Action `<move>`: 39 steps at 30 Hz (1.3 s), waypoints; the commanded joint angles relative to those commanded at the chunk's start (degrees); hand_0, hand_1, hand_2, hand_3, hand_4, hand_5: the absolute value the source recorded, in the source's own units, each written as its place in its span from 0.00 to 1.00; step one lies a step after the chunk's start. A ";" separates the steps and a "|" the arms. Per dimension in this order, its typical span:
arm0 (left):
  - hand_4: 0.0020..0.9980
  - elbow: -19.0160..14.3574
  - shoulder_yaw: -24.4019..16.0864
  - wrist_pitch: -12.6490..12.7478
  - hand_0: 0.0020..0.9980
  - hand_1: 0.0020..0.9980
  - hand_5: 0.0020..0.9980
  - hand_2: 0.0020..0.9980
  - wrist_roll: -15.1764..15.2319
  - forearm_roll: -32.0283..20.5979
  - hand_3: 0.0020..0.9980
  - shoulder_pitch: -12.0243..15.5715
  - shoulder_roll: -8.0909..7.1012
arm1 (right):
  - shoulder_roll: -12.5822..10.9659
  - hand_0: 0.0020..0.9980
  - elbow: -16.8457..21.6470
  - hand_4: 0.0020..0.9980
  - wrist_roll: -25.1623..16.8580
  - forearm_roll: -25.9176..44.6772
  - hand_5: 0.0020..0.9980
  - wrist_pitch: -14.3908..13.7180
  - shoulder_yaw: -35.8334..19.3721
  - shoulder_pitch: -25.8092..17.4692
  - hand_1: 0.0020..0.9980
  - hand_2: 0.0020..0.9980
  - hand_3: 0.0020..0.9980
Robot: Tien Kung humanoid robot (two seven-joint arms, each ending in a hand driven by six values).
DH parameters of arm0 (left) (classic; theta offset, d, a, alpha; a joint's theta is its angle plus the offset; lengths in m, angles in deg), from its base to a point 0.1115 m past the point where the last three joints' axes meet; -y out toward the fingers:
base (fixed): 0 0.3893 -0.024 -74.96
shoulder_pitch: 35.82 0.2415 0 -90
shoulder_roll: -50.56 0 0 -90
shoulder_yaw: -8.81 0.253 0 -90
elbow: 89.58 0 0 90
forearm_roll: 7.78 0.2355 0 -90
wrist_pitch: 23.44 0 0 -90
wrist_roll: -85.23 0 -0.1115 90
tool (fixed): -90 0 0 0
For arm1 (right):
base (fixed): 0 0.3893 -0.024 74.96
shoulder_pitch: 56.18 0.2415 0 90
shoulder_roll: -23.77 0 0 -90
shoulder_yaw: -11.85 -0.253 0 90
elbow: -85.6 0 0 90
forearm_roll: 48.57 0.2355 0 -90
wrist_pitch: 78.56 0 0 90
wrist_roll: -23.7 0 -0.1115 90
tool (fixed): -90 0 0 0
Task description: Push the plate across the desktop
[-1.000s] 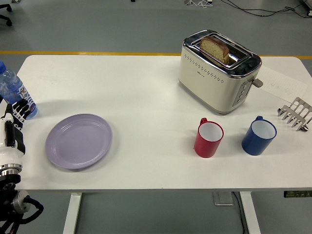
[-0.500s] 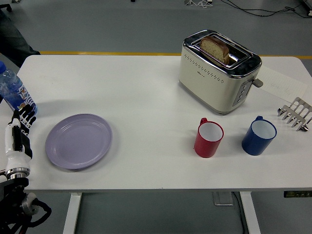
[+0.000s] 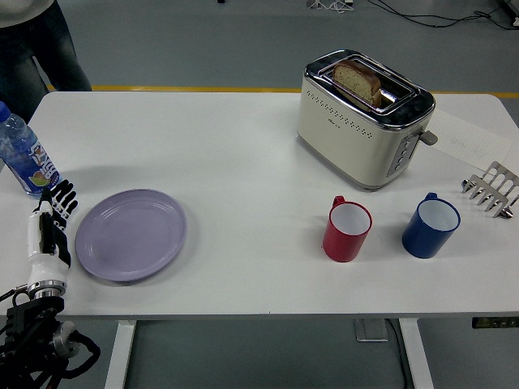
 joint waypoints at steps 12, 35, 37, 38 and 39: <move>0.53 0.38 2.44 0.23 0.82 0.83 1.00 0.81 0.00 -1.04 0.72 -0.76 0.68 | 0.03 0.53 0.00 0.27 0.03 -0.07 0.22 0.03 0.20 -0.02 0.58 0.65 0.56; 0.52 0.64 10.60 0.91 0.82 0.82 1.00 0.81 0.00 -3.44 0.72 -3.66 2.53 | 0.04 0.53 0.00 0.27 -0.01 0.62 0.22 0.01 1.00 -0.13 0.58 0.65 0.56; 0.51 0.67 11.81 1.01 0.82 0.82 1.00 0.81 0.00 -3.77 0.71 -4.06 2.63 | 0.03 0.53 0.00 0.27 -0.03 0.83 0.22 0.00 1.16 -0.15 0.58 0.65 0.56; 0.51 0.70 12.36 1.02 0.82 0.82 1.00 0.81 0.00 -3.93 0.71 -4.24 2.67 | 0.03 0.53 0.00 0.27 -0.05 0.92 0.22 0.00 1.23 -0.16 0.58 0.65 0.56; 0.51 0.73 12.79 1.02 0.82 0.82 1.00 0.81 0.00 -4.03 0.71 -4.39 2.71 | 0.02 0.53 0.00 0.27 -0.05 0.96 0.22 0.00 1.27 -0.17 0.58 0.65 0.56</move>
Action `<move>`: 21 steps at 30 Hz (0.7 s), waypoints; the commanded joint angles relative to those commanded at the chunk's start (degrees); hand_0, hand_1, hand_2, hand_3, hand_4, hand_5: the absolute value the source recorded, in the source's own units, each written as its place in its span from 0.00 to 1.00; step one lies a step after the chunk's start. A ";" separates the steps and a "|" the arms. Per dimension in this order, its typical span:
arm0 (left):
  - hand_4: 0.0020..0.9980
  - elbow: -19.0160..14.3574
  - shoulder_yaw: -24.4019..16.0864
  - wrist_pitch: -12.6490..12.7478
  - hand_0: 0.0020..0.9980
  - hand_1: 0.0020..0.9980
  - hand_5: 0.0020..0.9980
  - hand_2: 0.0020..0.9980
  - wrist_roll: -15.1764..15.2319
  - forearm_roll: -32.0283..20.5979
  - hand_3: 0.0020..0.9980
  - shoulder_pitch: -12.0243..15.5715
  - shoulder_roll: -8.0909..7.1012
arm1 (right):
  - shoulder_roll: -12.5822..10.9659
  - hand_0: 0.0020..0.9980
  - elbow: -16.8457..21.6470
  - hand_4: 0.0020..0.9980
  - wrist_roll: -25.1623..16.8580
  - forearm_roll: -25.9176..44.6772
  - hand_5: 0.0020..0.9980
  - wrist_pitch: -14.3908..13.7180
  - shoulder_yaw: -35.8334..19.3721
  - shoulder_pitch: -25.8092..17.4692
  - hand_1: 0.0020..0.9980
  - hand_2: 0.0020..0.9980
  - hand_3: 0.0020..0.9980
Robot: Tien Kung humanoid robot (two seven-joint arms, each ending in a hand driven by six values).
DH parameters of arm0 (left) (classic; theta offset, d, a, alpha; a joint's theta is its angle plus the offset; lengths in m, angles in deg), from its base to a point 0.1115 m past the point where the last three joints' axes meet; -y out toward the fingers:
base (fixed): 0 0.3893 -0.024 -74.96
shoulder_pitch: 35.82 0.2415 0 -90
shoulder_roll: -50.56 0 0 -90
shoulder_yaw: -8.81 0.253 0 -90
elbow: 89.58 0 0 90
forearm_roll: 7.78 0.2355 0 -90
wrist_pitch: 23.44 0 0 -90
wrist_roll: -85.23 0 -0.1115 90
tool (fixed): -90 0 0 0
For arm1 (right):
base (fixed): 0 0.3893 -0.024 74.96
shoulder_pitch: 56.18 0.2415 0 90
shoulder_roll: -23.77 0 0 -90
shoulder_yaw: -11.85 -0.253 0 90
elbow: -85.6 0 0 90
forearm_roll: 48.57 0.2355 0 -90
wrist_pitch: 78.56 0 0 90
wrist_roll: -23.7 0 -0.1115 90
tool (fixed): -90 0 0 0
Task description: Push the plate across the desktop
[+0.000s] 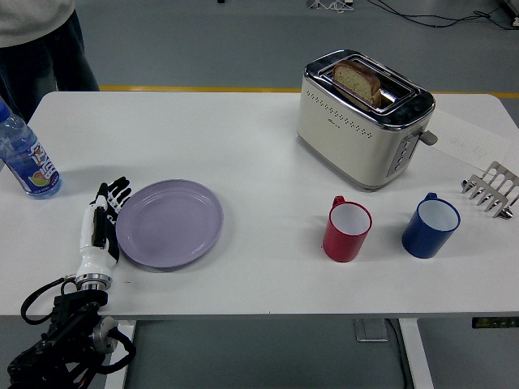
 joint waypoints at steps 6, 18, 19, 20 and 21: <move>0.51 -0.07 3.60 -0.01 0.82 0.82 1.00 0.81 0.00 -0.57 0.71 -0.82 0.17 | -0.03 0.53 0.00 0.27 -0.04 0.23 0.22 0.01 0.23 -0.11 0.58 0.64 0.56; 0.51 0.03 10.10 -0.42 0.82 0.82 1.00 0.81 0.00 -2.10 0.71 -2.90 0.53 | 0.07 0.53 0.00 0.27 -0.15 0.95 0.22 -0.04 0.74 -0.33 0.58 0.64 0.56; 0.51 0.03 10.27 -0.43 0.82 0.82 1.00 0.81 0.00 -2.13 0.71 -2.94 0.53 | 0.07 0.53 0.00 0.27 -0.15 0.96 0.22 -0.04 0.75 -0.33 0.58 0.64 0.56; 0.51 0.07 10.98 -0.45 0.82 0.82 1.00 0.81 0.00 -2.28 0.71 -3.14 0.59 | 0.07 0.53 0.00 0.27 -0.15 0.99 0.22 -0.04 0.80 -0.34 0.58 0.64 0.56; 0.51 0.09 11.38 -0.47 0.81 0.82 1.00 0.81 0.00 -2.37 0.71 -3.25 0.62 | 0.07 0.53 0.00 0.27 -0.16 1.01 0.22 -0.04 0.83 -0.34 0.58 0.65 0.56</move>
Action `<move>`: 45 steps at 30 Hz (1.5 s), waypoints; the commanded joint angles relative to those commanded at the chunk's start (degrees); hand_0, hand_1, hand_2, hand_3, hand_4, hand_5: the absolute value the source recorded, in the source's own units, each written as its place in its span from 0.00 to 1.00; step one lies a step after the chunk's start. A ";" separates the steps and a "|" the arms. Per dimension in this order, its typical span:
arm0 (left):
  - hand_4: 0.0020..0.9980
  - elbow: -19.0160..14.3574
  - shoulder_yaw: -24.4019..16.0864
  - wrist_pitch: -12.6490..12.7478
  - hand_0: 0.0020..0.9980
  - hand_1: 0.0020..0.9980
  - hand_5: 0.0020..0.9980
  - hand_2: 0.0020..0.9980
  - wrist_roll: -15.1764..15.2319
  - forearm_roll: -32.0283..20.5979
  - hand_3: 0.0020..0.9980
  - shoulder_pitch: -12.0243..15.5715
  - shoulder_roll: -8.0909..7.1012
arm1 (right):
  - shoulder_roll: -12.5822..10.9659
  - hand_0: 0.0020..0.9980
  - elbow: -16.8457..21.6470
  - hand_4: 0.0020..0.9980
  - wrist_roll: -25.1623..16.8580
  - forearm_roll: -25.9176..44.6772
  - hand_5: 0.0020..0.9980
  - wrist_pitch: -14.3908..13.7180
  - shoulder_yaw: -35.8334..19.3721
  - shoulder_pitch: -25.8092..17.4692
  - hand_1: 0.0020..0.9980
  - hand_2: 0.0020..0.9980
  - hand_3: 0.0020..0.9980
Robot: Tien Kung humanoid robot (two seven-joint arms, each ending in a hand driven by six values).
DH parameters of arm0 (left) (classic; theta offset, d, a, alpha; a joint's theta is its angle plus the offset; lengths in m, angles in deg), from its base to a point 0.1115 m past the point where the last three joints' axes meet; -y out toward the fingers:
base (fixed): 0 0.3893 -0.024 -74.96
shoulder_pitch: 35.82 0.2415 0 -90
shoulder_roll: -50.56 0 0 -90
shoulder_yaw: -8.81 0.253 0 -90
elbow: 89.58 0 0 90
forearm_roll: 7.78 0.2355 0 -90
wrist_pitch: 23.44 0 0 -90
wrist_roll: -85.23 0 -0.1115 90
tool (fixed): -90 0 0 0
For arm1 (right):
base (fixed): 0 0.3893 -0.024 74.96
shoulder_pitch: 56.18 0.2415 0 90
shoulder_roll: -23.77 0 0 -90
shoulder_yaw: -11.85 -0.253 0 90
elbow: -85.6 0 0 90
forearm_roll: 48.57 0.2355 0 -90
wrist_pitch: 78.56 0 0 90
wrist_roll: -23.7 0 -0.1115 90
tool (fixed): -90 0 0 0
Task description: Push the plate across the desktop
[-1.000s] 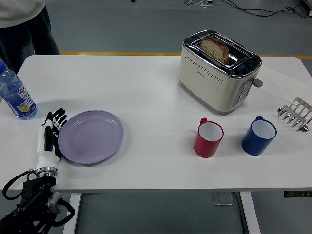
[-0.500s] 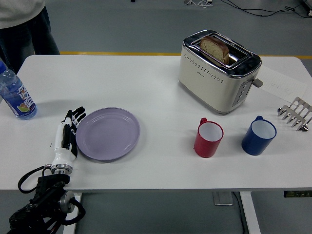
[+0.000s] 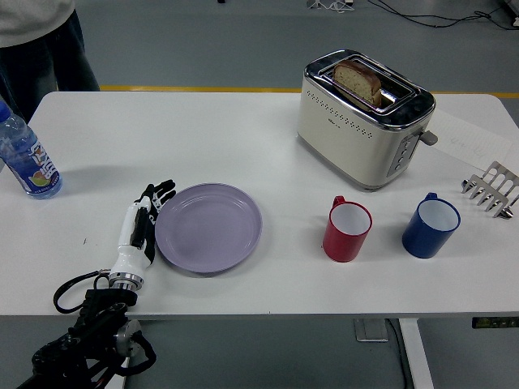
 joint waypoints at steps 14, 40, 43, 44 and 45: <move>0.50 0.41 9.29 -0.75 0.81 0.82 1.00 0.81 0.00 -2.28 0.70 -4.13 1.84 | -0.12 0.53 0.00 0.27 -0.21 0.45 0.22 0.07 0.50 -0.36 0.58 0.65 0.56; 0.50 -2.69 0.02 0.84 0.80 0.81 1.00 0.80 0.00 1.73 0.70 -4.64 2.28 | -0.53 0.53 0.00 0.27 -0.32 -0.03 0.23 0.03 0.51 -0.42 0.57 0.64 0.56; 0.50 -4.32 -5.47 0.44 0.76 0.76 1.00 0.77 0.00 4.07 0.68 -3.92 1.31 | -0.63 0.53 0.00 0.27 -0.28 -0.72 0.22 -0.05 -0.11 -0.30 0.57 0.64 0.56; 0.50 -5.41 -7.71 -0.22 0.76 0.76 1.00 0.77 -1.28 5.45 0.68 -3.39 0.54 | -0.69 0.53 0.00 0.27 -0.32 -0.89 0.22 -0.05 -0.11 -0.21 0.57 0.64 0.56; 0.50 -6.10 -9.19 -0.68 0.76 0.76 1.00 0.77 -2.30 6.28 0.68 -3.08 -0.05 | -0.73 0.53 0.00 0.27 -0.36 -0.88 0.22 -0.08 -0.11 -0.17 0.57 0.64 0.56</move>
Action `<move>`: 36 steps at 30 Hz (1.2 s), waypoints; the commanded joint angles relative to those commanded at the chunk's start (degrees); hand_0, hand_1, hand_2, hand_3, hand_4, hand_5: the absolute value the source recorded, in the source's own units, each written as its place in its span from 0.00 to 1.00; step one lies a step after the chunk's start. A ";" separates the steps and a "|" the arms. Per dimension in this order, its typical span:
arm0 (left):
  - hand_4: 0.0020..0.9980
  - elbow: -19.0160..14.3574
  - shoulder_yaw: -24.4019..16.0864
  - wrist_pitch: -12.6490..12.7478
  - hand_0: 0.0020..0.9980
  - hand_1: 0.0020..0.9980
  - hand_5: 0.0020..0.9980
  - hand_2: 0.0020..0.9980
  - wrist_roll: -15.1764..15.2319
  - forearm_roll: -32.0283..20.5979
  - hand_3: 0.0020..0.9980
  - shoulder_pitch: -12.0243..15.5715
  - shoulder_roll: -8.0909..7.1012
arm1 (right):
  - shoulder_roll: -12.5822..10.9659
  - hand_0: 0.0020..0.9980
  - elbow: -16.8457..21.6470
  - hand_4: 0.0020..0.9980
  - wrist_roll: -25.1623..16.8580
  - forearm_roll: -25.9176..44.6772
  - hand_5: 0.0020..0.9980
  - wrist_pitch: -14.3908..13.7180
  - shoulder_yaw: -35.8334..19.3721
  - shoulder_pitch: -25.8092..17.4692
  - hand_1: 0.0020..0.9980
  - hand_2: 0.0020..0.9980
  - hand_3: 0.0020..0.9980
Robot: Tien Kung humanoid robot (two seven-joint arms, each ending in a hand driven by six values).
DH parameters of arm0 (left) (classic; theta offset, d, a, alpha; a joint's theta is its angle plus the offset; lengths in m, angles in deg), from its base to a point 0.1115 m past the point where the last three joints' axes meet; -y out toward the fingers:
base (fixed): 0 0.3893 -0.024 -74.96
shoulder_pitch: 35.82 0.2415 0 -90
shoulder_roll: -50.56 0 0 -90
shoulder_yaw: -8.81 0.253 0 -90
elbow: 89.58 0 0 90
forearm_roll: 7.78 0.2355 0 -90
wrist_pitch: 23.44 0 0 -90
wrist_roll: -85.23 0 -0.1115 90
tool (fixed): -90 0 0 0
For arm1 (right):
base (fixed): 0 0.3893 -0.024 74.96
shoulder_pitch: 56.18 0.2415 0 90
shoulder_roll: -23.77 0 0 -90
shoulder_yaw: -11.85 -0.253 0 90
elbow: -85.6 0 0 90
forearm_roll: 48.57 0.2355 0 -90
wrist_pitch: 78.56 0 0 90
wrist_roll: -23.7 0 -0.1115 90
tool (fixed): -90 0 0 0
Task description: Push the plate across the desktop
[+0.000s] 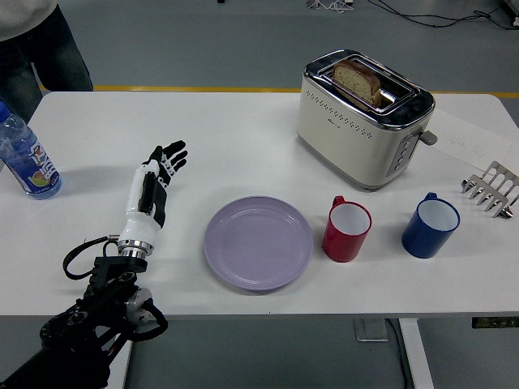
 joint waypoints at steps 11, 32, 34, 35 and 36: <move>0.51 -5.35 -12.99 -6.27 0.74 0.73 1.00 0.72 -12.45 1.93 0.65 2.67 -6.14 | -0.29 0.53 0.00 0.27 -0.04 -0.93 0.22 -0.16 -1.07 0.30 0.56 0.64 0.56; 0.53 -7.71 -30.55 -12.14 0.72 0.72 1.00 0.69 -18.45 -1.20 0.63 12.64 -13.58 | -0.38 0.53 0.00 0.27 -0.07 -2.34 0.22 -0.21 -2.52 0.44 0.56 0.64 0.56; 0.53 -7.67 -31.60 -12.94 0.71 0.71 1.00 0.69 -19.16 -3.65 0.63 13.07 -13.55 | -0.37 0.53 0.00 0.27 -0.06 -2.43 0.22 -0.22 -2.64 0.48 0.56 0.64 0.56; 0.53 -7.67 -31.83 -13.31 0.71 0.71 1.00 0.69 -19.54 -4.96 0.63 13.17 -13.56 | -0.37 0.53 0.00 0.27 -0.06 -2.44 0.22 -0.23 -2.68 0.48 0.56 0.64 0.56; 0.53 -7.79 -32.22 -14.20 0.71 0.71 1.00 0.69 -20.47 -6.54 0.63 13.34 -13.53 | -0.36 0.53 0.00 0.27 -0.02 -2.68 0.22 -0.20 -2.81 0.51 0.56 0.64 0.56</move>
